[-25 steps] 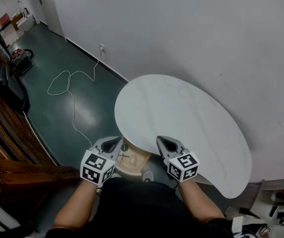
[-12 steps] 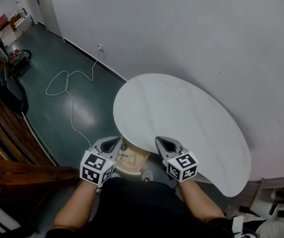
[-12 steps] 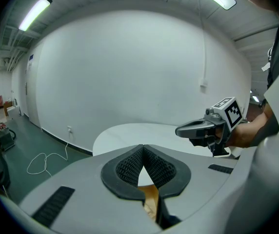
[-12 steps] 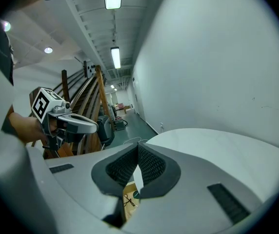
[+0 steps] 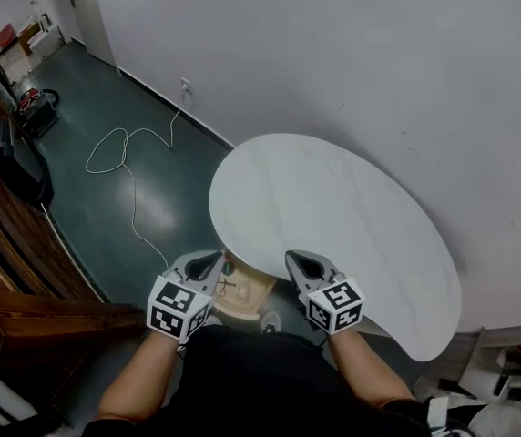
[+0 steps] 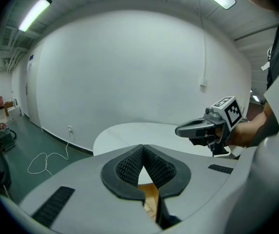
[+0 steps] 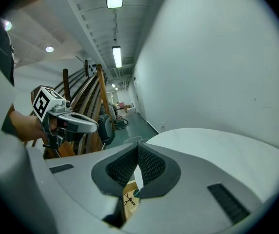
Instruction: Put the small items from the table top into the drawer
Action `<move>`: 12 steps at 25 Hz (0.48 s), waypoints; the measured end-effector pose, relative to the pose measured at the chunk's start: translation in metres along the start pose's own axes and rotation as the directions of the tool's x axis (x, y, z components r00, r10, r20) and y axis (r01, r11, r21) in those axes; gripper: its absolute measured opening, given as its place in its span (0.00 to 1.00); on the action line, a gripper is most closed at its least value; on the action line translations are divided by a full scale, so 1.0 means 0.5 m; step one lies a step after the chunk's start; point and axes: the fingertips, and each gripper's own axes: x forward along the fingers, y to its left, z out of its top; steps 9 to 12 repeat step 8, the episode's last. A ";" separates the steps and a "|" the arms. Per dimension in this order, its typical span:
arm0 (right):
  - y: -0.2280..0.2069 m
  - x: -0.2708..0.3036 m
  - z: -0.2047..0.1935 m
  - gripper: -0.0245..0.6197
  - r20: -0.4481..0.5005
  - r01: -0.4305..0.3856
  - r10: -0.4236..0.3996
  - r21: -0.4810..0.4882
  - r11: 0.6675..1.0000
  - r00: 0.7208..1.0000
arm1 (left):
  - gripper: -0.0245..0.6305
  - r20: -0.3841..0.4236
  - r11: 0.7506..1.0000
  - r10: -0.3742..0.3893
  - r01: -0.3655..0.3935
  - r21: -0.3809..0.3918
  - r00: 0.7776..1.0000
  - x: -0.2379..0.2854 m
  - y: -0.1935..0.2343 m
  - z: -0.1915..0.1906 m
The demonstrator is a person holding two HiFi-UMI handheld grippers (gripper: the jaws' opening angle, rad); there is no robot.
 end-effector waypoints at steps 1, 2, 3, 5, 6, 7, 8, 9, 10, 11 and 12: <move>-0.001 0.000 -0.001 0.05 -0.001 0.000 0.000 0.001 1.000 1.000 | 0.06 0.000 1.000 0.001 -0.001 0.000 1.000 0.000 -0.001 0.001; -0.002 -0.001 -0.002 0.05 -0.001 -0.001 0.001 0.002 1.000 1.000 | 0.06 0.000 1.000 0.001 -0.001 0.000 1.000 0.001 -0.001 0.001; -0.003 -0.002 -0.002 0.05 0.000 -0.001 0.001 0.003 1.000 1.000 | 0.06 0.000 1.000 0.002 -0.002 0.001 1.000 0.001 -0.002 0.002; -0.004 -0.002 -0.004 0.05 0.001 -0.001 0.001 0.005 1.000 1.000 | 0.06 0.000 1.000 0.004 -0.004 0.001 1.000 0.002 -0.002 0.002; -0.005 -0.002 -0.005 0.05 0.001 -0.001 0.001 0.006 1.000 1.000 | 0.06 0.000 1.000 0.004 -0.004 0.001 1.000 0.002 -0.002 0.001; -0.005 -0.001 -0.007 0.05 0.002 -0.001 0.001 0.007 1.000 1.000 | 0.06 0.000 1.000 0.005 -0.005 0.001 1.000 0.003 -0.002 0.001; -0.006 -0.001 -0.008 0.05 0.002 -0.001 0.001 0.008 1.000 1.000 | 0.06 0.000 1.000 0.006 -0.006 0.001 1.000 0.003 -0.001 0.000; -0.006 -0.001 -0.008 0.05 0.002 -0.001 0.001 0.008 1.000 1.000 | 0.06 0.000 1.000 0.006 -0.006 0.001 1.000 0.003 -0.001 0.000; -0.006 -0.001 -0.008 0.05 0.002 -0.001 0.001 0.008 1.000 1.000 | 0.06 0.000 1.000 0.006 -0.006 0.001 1.000 0.003 -0.001 0.000; -0.006 -0.001 -0.008 0.05 0.002 -0.001 0.001 0.008 1.000 1.000 | 0.06 0.000 1.000 0.006 -0.006 0.001 1.000 0.003 -0.001 0.000; -0.006 -0.001 -0.008 0.05 0.002 -0.001 0.001 0.008 1.000 1.000 | 0.06 0.000 1.000 0.006 -0.006 0.001 1.000 0.003 -0.001 0.000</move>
